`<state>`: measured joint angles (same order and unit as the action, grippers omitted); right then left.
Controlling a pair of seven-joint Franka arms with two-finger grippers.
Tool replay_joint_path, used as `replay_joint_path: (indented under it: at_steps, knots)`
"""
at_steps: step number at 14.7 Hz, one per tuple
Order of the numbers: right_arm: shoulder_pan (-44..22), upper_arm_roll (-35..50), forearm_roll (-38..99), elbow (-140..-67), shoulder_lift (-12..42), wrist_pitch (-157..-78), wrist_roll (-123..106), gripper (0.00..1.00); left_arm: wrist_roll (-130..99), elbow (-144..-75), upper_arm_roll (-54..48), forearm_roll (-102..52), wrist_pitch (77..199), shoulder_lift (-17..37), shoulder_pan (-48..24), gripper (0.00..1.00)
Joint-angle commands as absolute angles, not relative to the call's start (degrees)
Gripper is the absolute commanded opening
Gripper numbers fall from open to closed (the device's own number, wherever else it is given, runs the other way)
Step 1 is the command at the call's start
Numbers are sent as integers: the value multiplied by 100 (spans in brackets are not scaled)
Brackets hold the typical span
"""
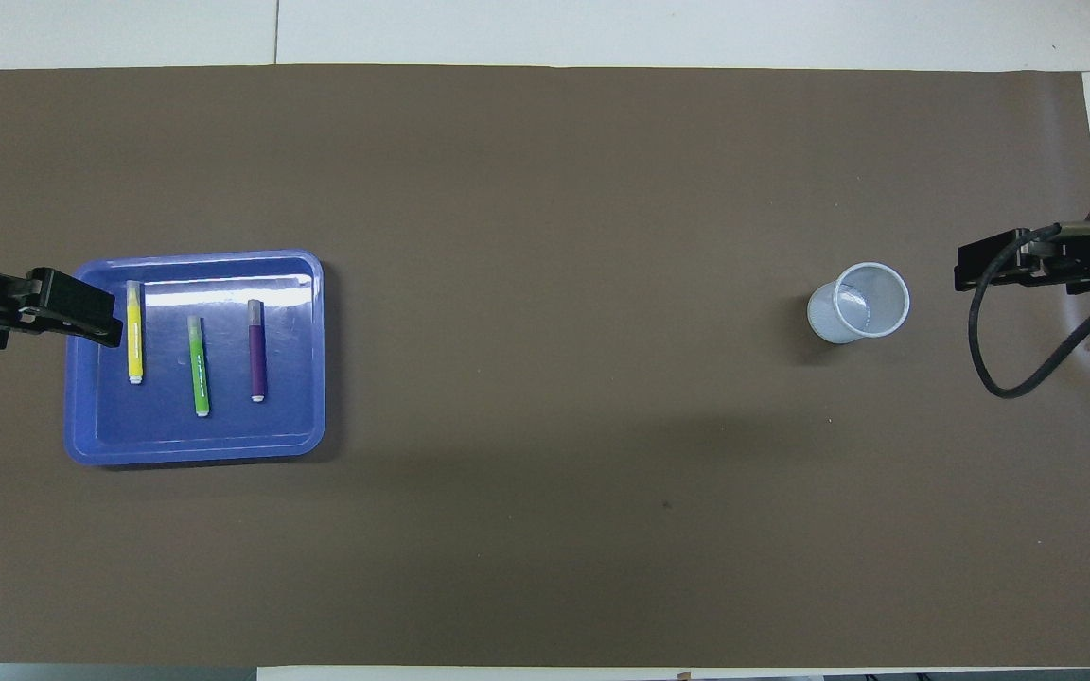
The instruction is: Transfer and insert pens with both arms
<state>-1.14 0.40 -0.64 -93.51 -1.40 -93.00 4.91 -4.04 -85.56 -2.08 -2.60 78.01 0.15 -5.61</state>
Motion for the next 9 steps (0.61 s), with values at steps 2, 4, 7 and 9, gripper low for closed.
replay_joint_path:
  at_steps: [2, 4, 7, 9]
  knots:
    - [-70, 62, 26, -9396, -202, -9360, 378, 100, -396, -9234, -193, -202, 8347, -341, -353, 100]
    - [-70, 62, 26, -9404, -202, -9352, 378, 100, -264, -9815, -193, -193, 8752, -553, -150, 100]
    - [-70, 62, 26, -9404, -202, -9352, 378, 100, 604, -10448, -185, -193, 9445, -493, 262, 100]
    - [-70, 62, 35, -9404, -202, -9360, 378, 100, 851, -11045, -185, -193, 10148, -483, 491, 100]
